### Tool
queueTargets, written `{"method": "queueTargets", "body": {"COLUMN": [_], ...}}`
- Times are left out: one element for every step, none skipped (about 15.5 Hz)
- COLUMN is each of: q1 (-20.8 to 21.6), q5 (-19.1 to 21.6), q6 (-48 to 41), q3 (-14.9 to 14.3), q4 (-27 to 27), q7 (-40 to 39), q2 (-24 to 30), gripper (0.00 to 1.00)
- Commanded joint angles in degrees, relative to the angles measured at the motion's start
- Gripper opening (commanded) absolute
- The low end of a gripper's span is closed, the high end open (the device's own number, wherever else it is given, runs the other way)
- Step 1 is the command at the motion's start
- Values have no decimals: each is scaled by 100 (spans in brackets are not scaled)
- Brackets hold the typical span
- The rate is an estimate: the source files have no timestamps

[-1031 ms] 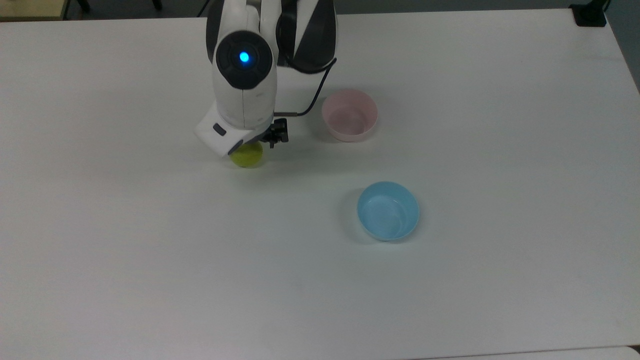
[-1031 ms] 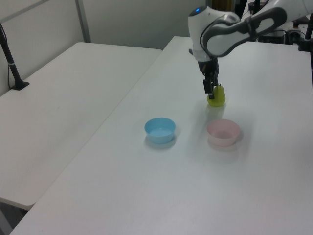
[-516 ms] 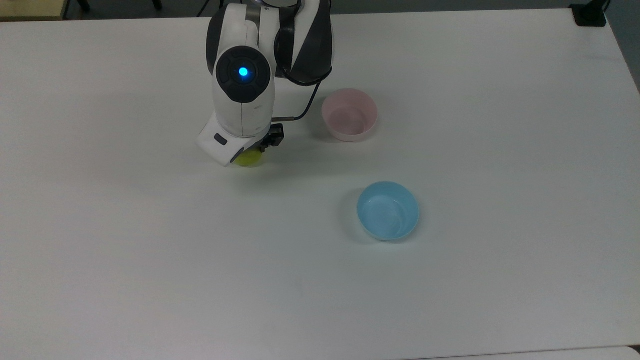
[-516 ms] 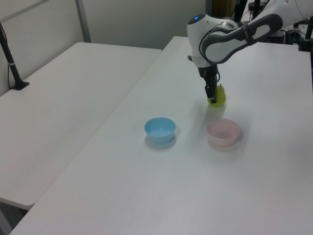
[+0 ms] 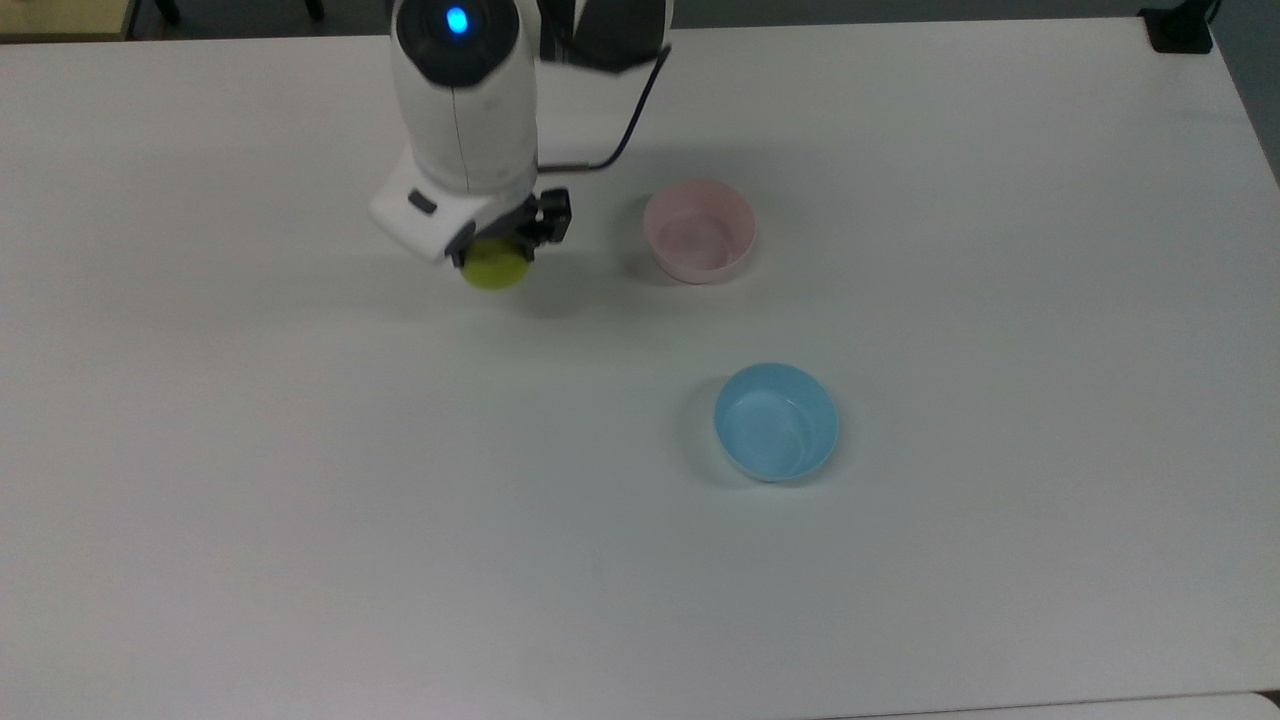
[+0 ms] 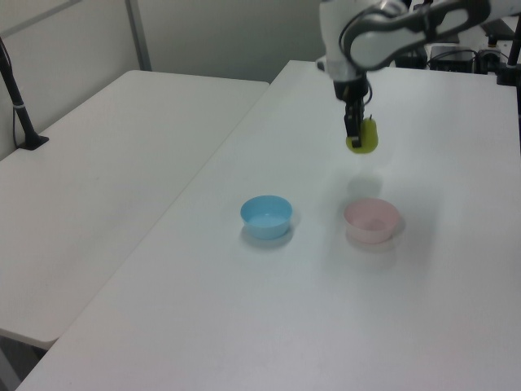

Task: Place the pear in the bowl
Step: 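Lift the pear and carry it over the pink bowl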

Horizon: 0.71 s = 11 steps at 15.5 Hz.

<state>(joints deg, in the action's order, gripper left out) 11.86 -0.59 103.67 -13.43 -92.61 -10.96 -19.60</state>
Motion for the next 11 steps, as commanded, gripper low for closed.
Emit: {"method": "queueTargets", "body": {"q1": [561,754,948,1245,1466,1625,1757,1854,1916,1969,1969], "q5": [173,173,173,173,173,173,173,173,173,173,173], "q6": [-408,-505,-575,-646,-716,-699,-673,-647,-646,-646,-620], "q3": [-125,-116,-116,-107,-107,-107,-107,-90,-72,-54,-37], "q4": [-91,-38,-29,-46,-55,-72,-81,-81,-81,-99,-142], "q7": [32,189,321,436,515,621,743,849,885,885,885], "q2": [404,404,404,404,369,334,282,212,150,80,9], "gripper": [18,18,20,20,21,21,21,21,22,23,23]}}
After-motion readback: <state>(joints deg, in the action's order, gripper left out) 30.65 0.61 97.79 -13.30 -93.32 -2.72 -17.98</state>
